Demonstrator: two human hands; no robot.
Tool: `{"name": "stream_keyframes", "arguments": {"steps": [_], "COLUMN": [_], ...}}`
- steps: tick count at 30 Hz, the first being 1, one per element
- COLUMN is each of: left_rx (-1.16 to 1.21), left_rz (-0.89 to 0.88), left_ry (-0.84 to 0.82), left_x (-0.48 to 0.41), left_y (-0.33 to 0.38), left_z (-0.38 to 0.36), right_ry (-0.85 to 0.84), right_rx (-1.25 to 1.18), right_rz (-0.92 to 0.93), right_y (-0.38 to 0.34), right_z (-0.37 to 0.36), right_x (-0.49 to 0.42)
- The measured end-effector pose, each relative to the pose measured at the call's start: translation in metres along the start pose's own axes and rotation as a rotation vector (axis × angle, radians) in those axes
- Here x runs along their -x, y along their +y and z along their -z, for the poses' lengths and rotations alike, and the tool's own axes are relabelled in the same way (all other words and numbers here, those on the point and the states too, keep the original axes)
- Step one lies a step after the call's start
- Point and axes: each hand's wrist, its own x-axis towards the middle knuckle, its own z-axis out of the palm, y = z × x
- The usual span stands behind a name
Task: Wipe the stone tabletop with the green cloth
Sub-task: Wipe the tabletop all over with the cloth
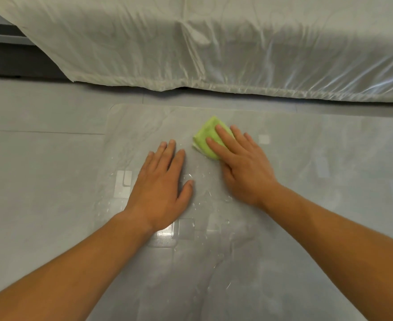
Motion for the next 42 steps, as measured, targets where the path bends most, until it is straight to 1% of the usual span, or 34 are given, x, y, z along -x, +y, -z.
{"name": "stream_keyframes", "arguments": {"steps": [1, 2, 5, 6, 7, 8, 10, 12, 13, 14, 16, 18, 19, 20, 22, 23, 24, 25, 27, 29, 30, 31, 33, 35, 36, 37, 39, 41, 42], "left_rx": [0.022, 0.026, -0.098, -0.143, -0.172, -0.183, -0.185, -0.191, -0.196, -0.201, -0.207, -0.208, -0.204, -0.194, -0.157, -0.137, -0.123, -0.112, -0.103, -0.096, -0.094, -0.096, -0.094, -0.086, -0.091, -0.097, -0.106, -0.115, -0.12], "left_rz": [0.001, 0.011, 0.062, 0.084, 0.104, 0.119, 0.127, 0.124, 0.125, 0.128, 0.134, 0.143, 0.144, 0.141, 0.133, 0.13, 0.127, 0.123, 0.116, 0.115, 0.114, 0.115, 0.123, 0.131, 0.134, 0.136, 0.14, 0.152, 0.158], "left_ry": [0.004, 0.008, 0.023, 0.02, 0.015, 0.013, 0.003, -0.003, 0.0, 0.001, -0.011, -0.01, -0.013, -0.012, -0.002, 0.004, 0.011, 0.024, 0.03, 0.023, 0.021, 0.017, 0.017, 0.014, 0.011, 0.008, 0.009, 0.003, -0.006], "left_x": [0.003, 0.005, 0.014, 0.017, 0.02, 0.024, 0.029, 0.031, 0.031, 0.03, 0.03, 0.029, 0.03, 0.03, 0.032, 0.034, 0.039, 0.045, 0.058, 0.069, 0.075, 0.08, 0.089, 0.097, 0.1, 0.104, 0.11, 0.116, 0.119], "left_y": [0.0, -0.001, -0.004, -0.005, -0.006, -0.007, -0.008, -0.009, -0.01, -0.009, -0.009, -0.009, -0.008, -0.008, -0.009, -0.009, -0.009, -0.009, -0.006, -0.003, 0.0, 0.003, 0.008, 0.013, 0.014, 0.016, 0.019, 0.022, 0.024], "left_z": [0.001, 0.002, -0.001, -0.003, -0.006, -0.009, -0.013, -0.015, -0.015, -0.014, -0.014, -0.013, -0.013, -0.012, -0.01, -0.01, -0.01, -0.011, -0.014, -0.018, -0.02, -0.022, -0.025, -0.026, -0.026, -0.027, -0.029, -0.031, -0.032], "right_ry": [-0.025, -0.026, 0.01, 0.034, 0.05, 0.052, 0.012, -0.051, -0.056, -0.045, 0.001, 0.055, 0.074, 0.063, -0.005, -0.036, -0.047, -0.043, 0.002, 0.051, 0.071, 0.076, 0.034, -0.033, -0.04, -0.036, -0.002, 0.034, 0.051], "right_rx": [0.011, 0.019, -0.007, -0.003, 0.011, 0.021, 0.04, 0.068, 0.086, 0.091, 0.05, 0.007, 0.007, 0.02, 0.052, 0.057, 0.056, 0.049, 0.013, -0.022, -0.027, -0.022, -0.01, 0.005, 0.019, 0.03, 0.004, -0.037, -0.041], "right_rz": [0.037, 0.023, -0.21, -0.255, -0.255, -0.213, -0.066, 0.051, 0.069, 0.047, -0.115, -0.256, -0.253, -0.194, -0.019, 0.038, 0.055, 0.021, -0.136, -0.256, -0.277, -0.26, -0.134, 0.018, 0.064, 0.056, -0.086, -0.229, -0.258], "right_y": [0.009, 0.019, 0.024, 0.016, 0.007, -0.002, -0.011, -0.005, 0.002, 0.008, 0.012, -0.005, -0.017, -0.028, -0.039, -0.036, -0.028, -0.019, -0.008, -0.019, -0.031, -0.043, -0.06, -0.056, -0.046, -0.037, -0.031, -0.046, -0.057], "right_z": [0.004, 0.009, 0.014, 0.012, 0.008, 0.004, -0.002, -0.001, 0.002, 0.004, 0.007, 0.003, -0.001, -0.007, -0.015, -0.015, -0.014, -0.011, -0.005, -0.007, -0.011, -0.016, -0.026, -0.027, -0.025, -0.023, -0.02, -0.021, -0.024], "right_x": [0.003, 0.001, -0.022, -0.027, -0.027, -0.021, 0.0, 0.015, 0.012, 0.004, -0.019, -0.03, -0.025, -0.013, 0.021, 0.034, 0.042, 0.044, 0.041, 0.037, 0.041, 0.051, 0.081, 0.106, 0.109, 0.108, 0.098, 0.092, 0.096]}}
